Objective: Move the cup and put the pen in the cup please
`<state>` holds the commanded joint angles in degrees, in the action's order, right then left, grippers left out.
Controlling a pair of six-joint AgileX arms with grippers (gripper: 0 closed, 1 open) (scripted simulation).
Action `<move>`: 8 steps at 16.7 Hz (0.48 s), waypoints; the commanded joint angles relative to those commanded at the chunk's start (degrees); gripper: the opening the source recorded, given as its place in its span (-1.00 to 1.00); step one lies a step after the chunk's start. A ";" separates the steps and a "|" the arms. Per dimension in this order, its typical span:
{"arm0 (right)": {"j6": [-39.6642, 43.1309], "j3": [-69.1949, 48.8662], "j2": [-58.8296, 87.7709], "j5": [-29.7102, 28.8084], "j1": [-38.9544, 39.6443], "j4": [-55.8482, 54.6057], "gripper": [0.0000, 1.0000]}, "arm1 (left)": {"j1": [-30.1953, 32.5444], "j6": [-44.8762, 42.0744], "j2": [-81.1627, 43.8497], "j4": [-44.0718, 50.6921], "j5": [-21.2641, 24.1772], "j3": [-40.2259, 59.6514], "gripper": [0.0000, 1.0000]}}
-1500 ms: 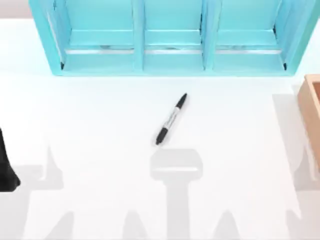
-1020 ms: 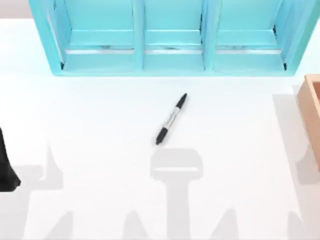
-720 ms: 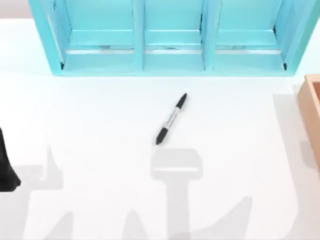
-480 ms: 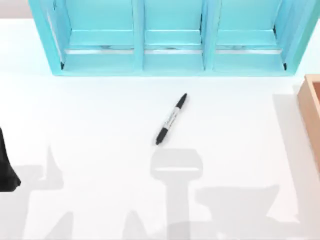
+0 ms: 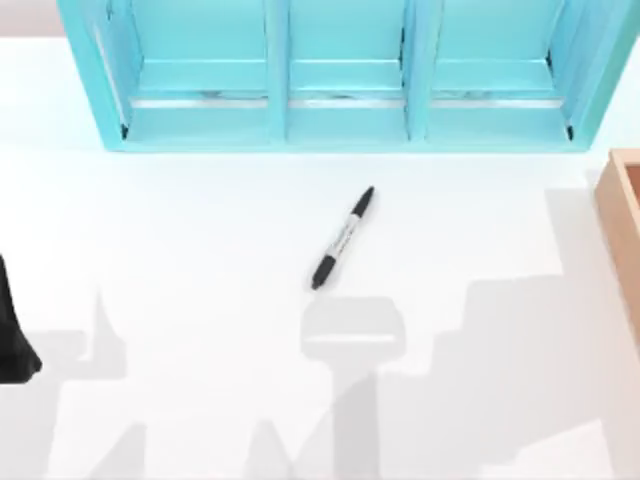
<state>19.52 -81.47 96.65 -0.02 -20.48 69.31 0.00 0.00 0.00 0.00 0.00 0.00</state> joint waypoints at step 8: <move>1.62 -6.82 7.18 0.08 -1.56 5.23 1.00 | 0.00 0.00 0.00 0.00 0.00 0.00 1.00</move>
<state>21.14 -88.28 103.83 0.07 -22.04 74.54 0.00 0.00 0.00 0.00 0.00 0.00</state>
